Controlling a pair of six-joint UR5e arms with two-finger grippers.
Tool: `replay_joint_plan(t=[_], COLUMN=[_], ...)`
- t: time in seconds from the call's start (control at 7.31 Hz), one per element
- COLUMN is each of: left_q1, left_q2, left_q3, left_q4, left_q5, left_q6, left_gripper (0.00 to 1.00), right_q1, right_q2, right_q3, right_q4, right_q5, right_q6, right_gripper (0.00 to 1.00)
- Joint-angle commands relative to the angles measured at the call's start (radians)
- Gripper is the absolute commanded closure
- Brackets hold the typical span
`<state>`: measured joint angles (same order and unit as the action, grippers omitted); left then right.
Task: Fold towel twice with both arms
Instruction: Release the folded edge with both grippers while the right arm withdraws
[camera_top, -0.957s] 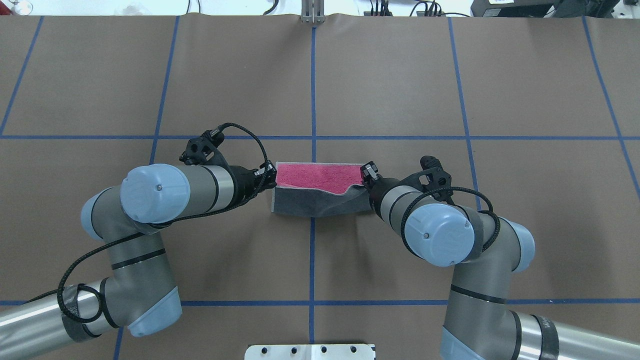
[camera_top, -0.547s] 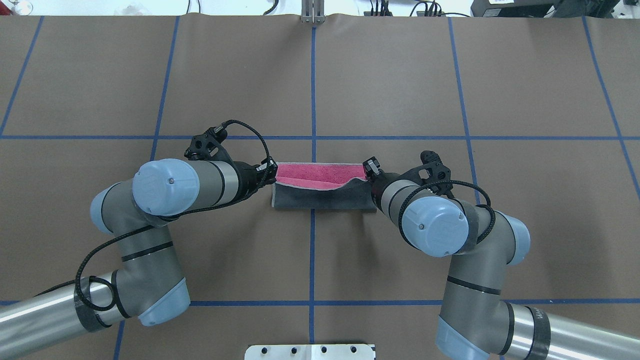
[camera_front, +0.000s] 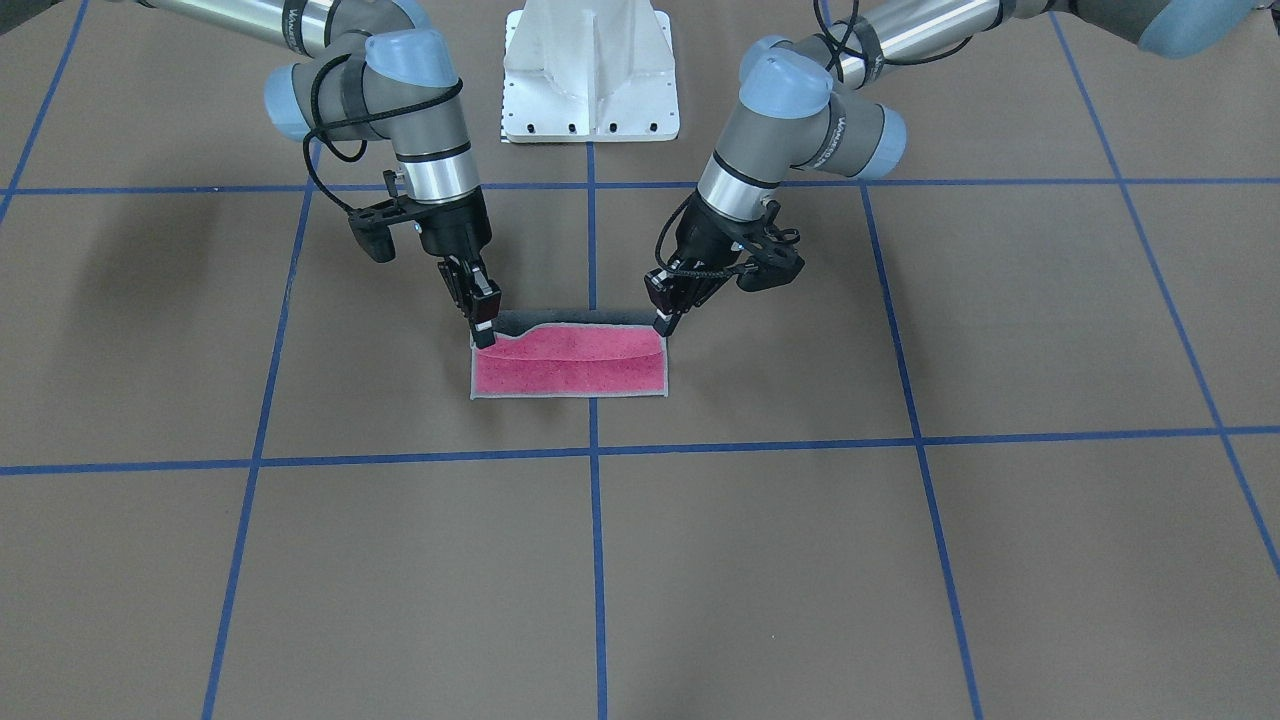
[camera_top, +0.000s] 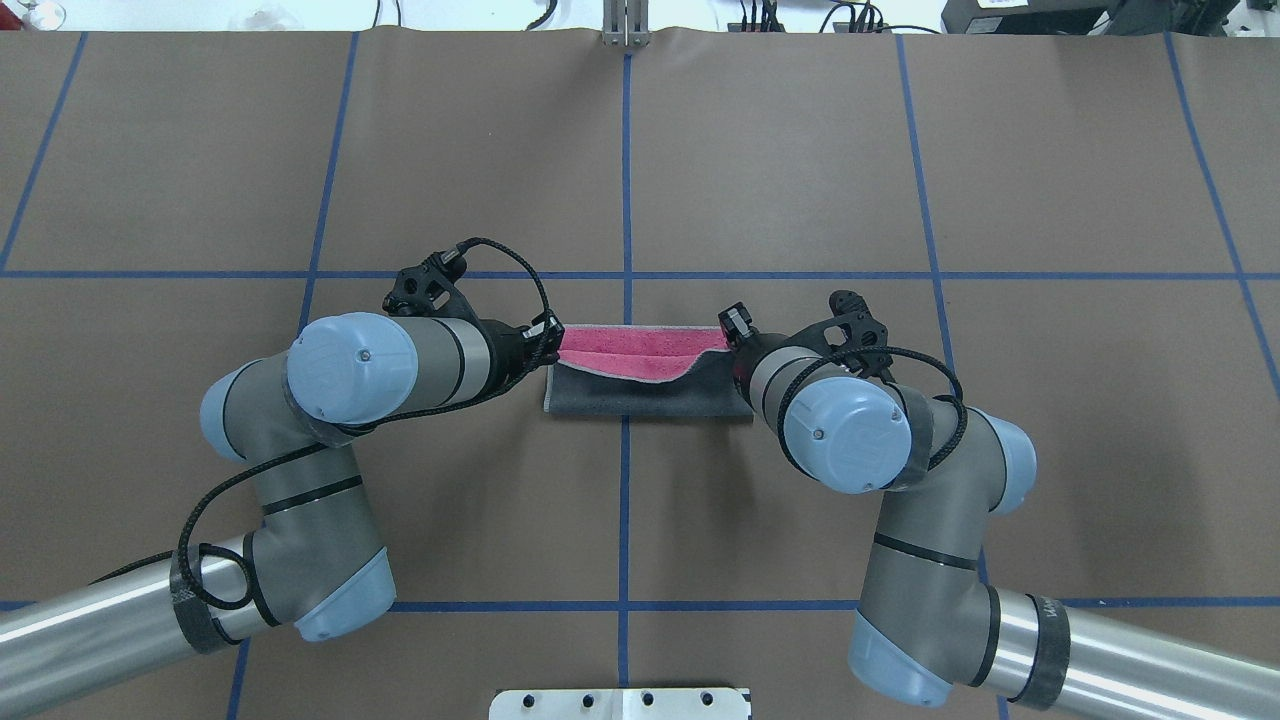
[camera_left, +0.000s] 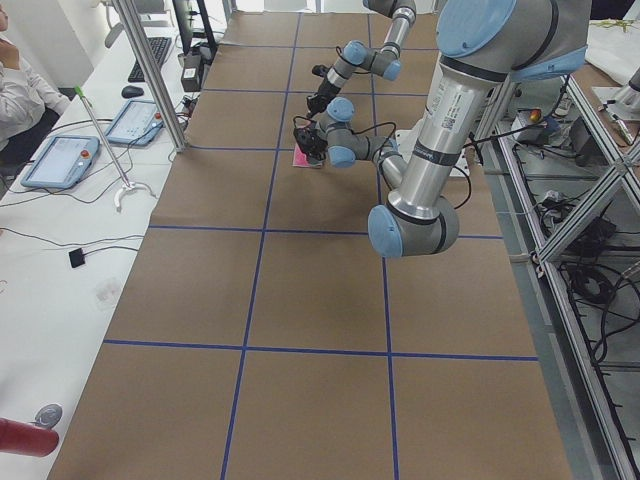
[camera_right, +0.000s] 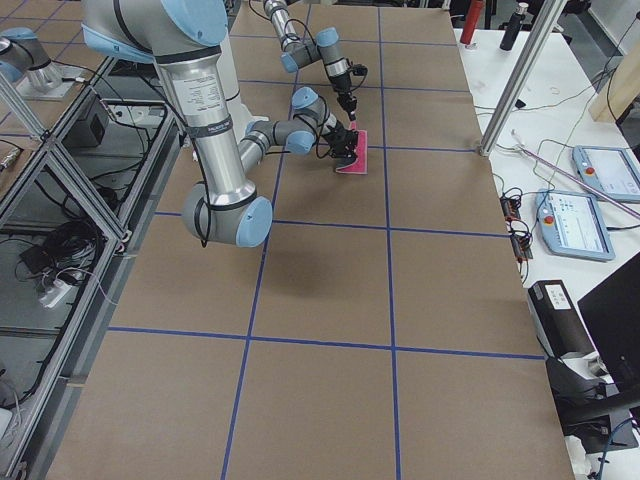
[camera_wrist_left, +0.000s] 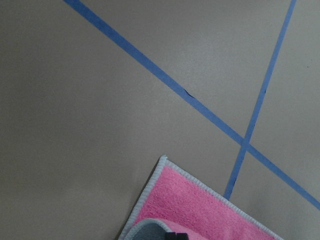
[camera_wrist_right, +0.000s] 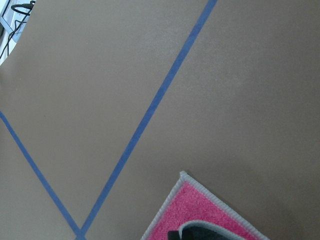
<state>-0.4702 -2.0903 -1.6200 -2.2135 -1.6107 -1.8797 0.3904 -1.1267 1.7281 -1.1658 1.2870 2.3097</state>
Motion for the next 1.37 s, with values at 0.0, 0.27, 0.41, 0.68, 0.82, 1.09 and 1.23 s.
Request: replay_joint_plan(t=[0.0, 0.27, 0.41, 0.68, 0.82, 1.09, 1.23], left_q1=[-0.005, -0.014, -0.027, -0.048, -0.060, -0.077, -0.074], left_q2=[-0.001, -0.005, -0.022, -0.062, -0.068, -0.068, -0.065], left_q3=[0.008, 0.014, 0.034, 0.086, 0.088, 0.085, 0.080], left_q4=[-0.002, 0.000, 0.000, 0.001, 0.003, 0.003, 0.001], left_q5=[0.000, 0.000, 0.000, 0.000, -0.002, -0.012, -0.015], left_q6=[0.001, 0.001, 0.002, 0.023, 0.037, 0.062, 0.076], left_gripper=[1.00, 1.00, 0.75, 0.16, 0.10, 0.01, 0.00], right_q1=[0.013, 0.028, 0.033, 0.053, 0.067, 0.102, 0.138], right_q2=[0.011, 0.011, 0.016, 0.048, 0.062, 0.061, 0.058], right_q3=[-0.018, -0.019, -0.031, -0.047, -0.045, -0.039, -0.035], right_q4=[0.002, -0.001, 0.002, 0.002, 0.002, 0.002, -0.005], right_q5=[0.002, 0.003, 0.005, 0.009, 0.023, 0.078, 0.159], right_q6=[-0.001, -0.029, -0.097, -0.119, -0.144, -0.231, -0.316], right_gripper=[1.00, 0.73, 0.01, 0.00, 0.00, 0.00, 0.00])
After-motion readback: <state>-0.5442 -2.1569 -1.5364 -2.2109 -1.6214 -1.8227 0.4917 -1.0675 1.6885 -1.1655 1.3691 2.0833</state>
